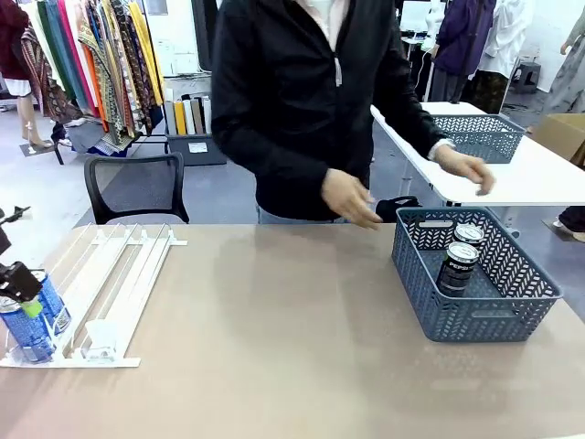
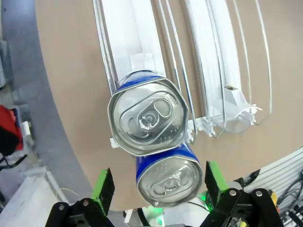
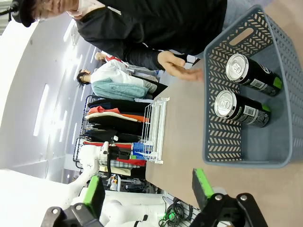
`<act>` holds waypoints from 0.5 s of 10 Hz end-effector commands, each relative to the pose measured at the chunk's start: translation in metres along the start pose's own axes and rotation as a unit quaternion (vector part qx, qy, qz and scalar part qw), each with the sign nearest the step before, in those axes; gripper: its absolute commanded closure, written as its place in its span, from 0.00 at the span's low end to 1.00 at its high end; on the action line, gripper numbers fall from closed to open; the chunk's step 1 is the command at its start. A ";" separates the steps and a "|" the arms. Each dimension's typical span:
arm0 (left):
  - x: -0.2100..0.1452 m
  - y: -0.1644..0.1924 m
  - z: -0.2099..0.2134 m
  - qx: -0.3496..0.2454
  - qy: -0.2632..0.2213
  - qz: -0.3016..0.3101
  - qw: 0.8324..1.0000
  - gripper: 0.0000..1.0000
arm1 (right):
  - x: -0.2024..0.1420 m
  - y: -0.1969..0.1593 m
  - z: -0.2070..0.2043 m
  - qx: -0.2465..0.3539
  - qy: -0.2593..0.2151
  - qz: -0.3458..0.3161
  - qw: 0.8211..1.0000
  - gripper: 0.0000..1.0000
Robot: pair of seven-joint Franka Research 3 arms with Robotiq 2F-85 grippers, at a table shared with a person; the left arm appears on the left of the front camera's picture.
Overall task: Retrieve and store the cans from the dispenser.
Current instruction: Pick up one can from the Automatic Can Dispenser and place it in the middle of the table.
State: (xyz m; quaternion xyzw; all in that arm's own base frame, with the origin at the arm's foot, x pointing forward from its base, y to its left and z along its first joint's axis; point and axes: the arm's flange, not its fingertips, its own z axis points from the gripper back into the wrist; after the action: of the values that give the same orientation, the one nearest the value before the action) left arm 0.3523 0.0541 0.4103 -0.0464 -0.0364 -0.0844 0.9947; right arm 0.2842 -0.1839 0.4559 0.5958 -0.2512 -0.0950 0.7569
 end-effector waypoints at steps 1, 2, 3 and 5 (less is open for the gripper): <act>-0.084 -0.023 -0.063 0.002 0.000 0.014 1.000 0.00 | 0.003 0.003 -0.001 0.013 -0.008 0.005 1.000 0.00; -0.085 -0.023 -0.065 0.001 -0.002 0.014 1.000 0.00 | 0.003 0.003 -0.001 0.013 -0.008 0.005 1.000 0.00; -0.085 -0.024 -0.067 -0.008 -0.007 0.010 1.000 0.00 | 0.003 0.003 -0.001 0.013 -0.008 0.005 1.000 0.00; -0.082 -0.027 -0.068 -0.015 -0.013 0.004 1.000 0.00 | 0.003 0.003 -0.001 0.013 -0.008 0.005 1.000 0.00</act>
State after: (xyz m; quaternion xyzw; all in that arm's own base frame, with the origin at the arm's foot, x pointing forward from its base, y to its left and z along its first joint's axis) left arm 0.3573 0.0524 0.3984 -0.0516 -0.0270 -0.0822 0.9949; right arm 0.2842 -0.1839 0.4559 0.5958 -0.2512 -0.0950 0.7569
